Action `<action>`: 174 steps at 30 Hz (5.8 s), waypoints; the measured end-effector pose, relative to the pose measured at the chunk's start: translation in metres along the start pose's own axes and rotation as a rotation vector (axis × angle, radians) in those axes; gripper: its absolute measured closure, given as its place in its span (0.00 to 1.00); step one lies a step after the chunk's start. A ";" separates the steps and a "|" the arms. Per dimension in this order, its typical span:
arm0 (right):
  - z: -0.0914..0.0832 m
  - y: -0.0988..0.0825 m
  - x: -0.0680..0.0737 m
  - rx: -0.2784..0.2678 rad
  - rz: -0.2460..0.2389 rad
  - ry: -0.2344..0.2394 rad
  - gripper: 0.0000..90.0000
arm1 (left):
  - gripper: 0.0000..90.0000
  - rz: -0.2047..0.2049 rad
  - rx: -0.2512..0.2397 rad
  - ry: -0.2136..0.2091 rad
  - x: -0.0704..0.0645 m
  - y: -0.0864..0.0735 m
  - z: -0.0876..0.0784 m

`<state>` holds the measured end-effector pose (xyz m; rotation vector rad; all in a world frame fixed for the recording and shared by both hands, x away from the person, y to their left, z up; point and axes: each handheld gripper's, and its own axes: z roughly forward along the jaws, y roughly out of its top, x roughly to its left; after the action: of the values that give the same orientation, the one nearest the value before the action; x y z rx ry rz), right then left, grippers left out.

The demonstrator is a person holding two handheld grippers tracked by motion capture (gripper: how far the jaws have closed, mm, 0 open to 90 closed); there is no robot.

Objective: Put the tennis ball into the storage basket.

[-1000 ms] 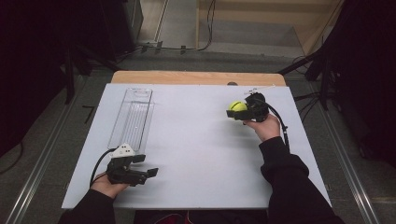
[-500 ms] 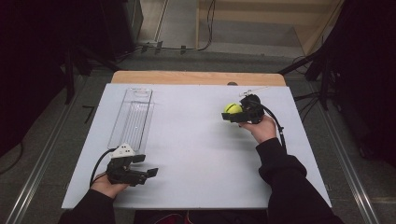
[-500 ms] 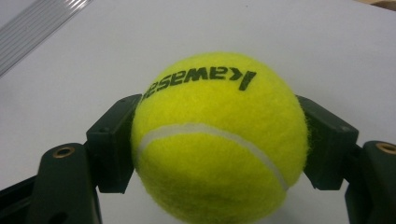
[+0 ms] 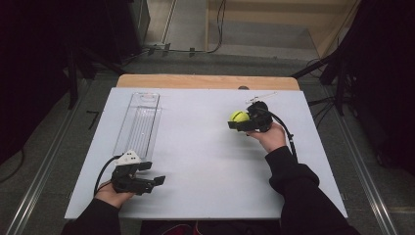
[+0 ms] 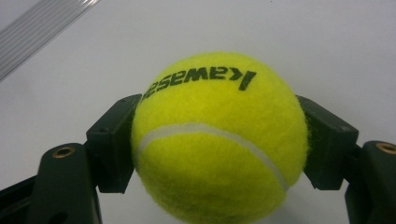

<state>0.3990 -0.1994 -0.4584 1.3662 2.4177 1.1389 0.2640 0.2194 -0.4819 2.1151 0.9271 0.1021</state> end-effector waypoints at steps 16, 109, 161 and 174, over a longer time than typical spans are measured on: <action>0.006 -0.002 0.015 0.019 -0.027 0.036 0.26 | 0.23 -0.001 0.000 -0.001 0.000 0.000 0.000; 0.058 0.031 0.107 0.042 -0.154 0.211 0.26 | 0.23 -0.005 -0.004 -0.003 0.001 -0.001 0.000; 0.089 0.088 0.155 0.040 -0.191 0.253 0.26 | 0.23 0.004 -0.012 -0.024 0.002 0.000 0.000; 0.093 0.105 0.161 0.023 -0.183 0.252 0.26 | 0.23 0.001 -0.018 -0.026 0.002 0.000 -0.001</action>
<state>0.4195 0.0092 -0.4158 1.0341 2.6693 1.3069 0.2648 0.2214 -0.4820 2.0959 0.9062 0.0833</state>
